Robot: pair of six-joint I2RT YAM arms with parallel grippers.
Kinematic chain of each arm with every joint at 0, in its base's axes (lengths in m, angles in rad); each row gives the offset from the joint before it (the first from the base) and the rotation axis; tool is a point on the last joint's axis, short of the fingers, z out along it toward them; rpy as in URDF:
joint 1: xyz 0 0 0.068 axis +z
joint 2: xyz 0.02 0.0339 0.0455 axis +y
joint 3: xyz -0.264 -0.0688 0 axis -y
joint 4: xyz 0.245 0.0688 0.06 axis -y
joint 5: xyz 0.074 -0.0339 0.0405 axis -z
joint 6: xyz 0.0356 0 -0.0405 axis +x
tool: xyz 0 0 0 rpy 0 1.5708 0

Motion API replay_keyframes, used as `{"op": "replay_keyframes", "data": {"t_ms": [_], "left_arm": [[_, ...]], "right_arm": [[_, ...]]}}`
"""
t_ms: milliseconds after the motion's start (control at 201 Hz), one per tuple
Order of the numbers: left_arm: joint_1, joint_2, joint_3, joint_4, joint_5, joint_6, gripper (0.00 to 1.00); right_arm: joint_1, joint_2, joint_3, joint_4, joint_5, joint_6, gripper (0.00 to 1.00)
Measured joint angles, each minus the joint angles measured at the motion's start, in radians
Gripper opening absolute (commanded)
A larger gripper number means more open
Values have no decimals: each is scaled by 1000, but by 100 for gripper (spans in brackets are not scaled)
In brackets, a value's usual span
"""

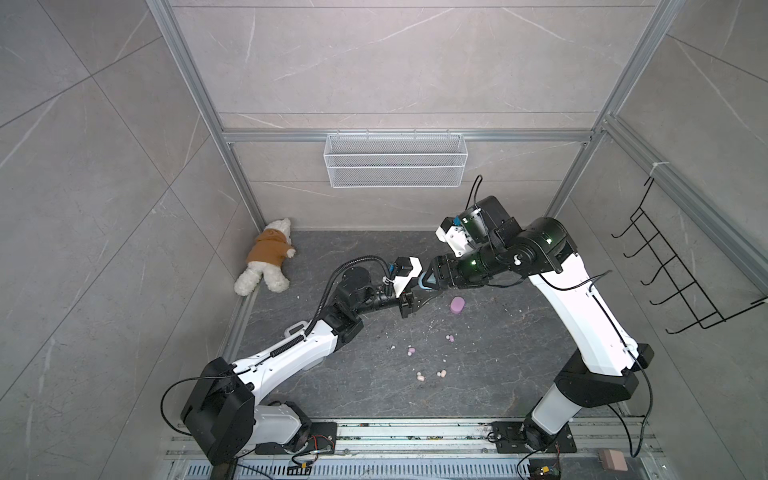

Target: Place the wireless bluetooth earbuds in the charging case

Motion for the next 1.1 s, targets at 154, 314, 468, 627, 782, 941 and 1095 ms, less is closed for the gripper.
{"op": "replay_keyframes", "data": {"t_ms": [154, 314, 468, 627, 782, 941, 1095], "left_arm": [[0, 0, 0, 0, 0, 0, 14], [0, -1, 0, 0, 0, 0, 14], [0, -1, 0, 0, 0, 0, 13], [0, -1, 0, 0, 0, 0, 14], [0, -1, 0, -1, 0, 0, 14], [0, -1, 0, -2, -1, 0, 14], [0, -1, 0, -4, -7, 0, 19]], "right_arm": [[0, 0, -26, 30, -6, 19, 75], [0, 0, -61, 65, -17, 40, 74], [0, 0, -66, 88, -21, 56, 68], [0, 6, -66, 90, -24, 61, 64], [0, 6, -66, 90, -23, 61, 59], [0, 6, -66, 90, -23, 61, 56], [0, 6, -66, 90, -19, 61, 56]]}}
